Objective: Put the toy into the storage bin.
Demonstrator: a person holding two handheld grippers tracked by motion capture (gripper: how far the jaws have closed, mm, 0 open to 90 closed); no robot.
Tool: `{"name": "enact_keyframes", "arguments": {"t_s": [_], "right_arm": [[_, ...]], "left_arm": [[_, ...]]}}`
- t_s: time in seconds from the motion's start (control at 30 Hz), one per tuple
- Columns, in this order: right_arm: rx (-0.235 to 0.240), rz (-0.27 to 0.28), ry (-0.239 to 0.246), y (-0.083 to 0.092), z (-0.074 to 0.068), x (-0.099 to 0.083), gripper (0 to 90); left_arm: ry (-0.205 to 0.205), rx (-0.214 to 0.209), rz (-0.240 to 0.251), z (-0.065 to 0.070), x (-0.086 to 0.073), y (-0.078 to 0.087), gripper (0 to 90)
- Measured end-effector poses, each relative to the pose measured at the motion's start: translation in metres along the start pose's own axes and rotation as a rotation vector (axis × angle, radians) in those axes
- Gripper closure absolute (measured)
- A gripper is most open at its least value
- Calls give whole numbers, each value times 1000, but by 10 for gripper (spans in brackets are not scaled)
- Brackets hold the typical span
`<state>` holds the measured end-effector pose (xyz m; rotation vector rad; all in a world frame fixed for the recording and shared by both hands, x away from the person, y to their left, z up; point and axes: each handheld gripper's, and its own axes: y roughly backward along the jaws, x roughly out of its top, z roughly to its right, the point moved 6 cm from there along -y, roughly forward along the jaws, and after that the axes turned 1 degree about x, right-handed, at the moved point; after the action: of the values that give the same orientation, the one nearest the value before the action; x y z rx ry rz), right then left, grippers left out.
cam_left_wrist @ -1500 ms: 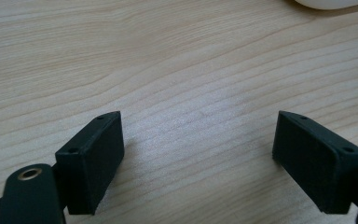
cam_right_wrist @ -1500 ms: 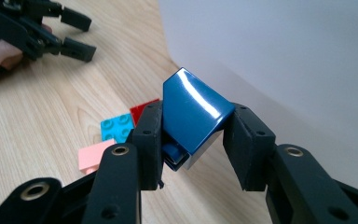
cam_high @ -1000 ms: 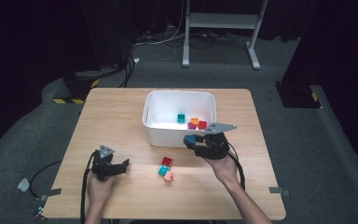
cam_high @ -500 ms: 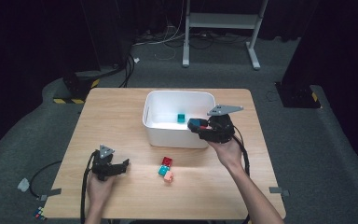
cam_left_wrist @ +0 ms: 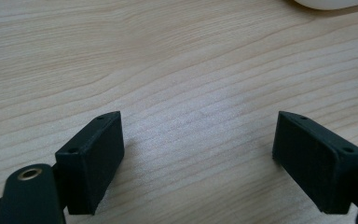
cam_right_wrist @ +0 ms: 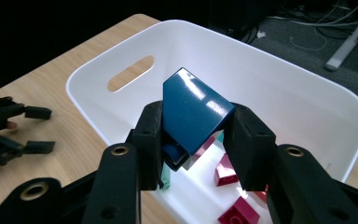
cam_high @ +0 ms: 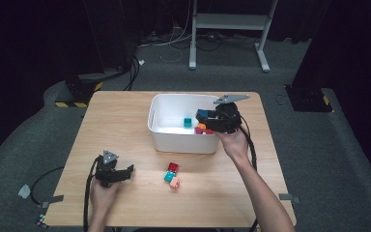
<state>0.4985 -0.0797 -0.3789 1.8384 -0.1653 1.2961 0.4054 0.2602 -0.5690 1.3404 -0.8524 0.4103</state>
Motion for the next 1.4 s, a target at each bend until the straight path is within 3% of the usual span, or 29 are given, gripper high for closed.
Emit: {"name": "enact_keyframes", "arguments": {"t_s": [0.37, 0.73, 0.9, 1.13, 1.4], "right_arm": [[-35, -29, -18, -21, 15, 12, 590], [-77, -76, -55, -37, 31, 8, 585], [-80, -81, -61, -41, 33, 6, 512], [-81, -71, -57, -38, 32, 1, 442], [-51, -4, -40, -23, 22, -8, 424]], "left_arm": [[-2, 0, -2, 0, 0, 0, 166], [1, -1, 0, 0, 0, 0, 166], [0, 0, 0, 0, 0, 0, 166], [-2, -1, -1, 0, 0, 0, 166], [-2, -1, -2, 0, 0, 0, 166]]}}
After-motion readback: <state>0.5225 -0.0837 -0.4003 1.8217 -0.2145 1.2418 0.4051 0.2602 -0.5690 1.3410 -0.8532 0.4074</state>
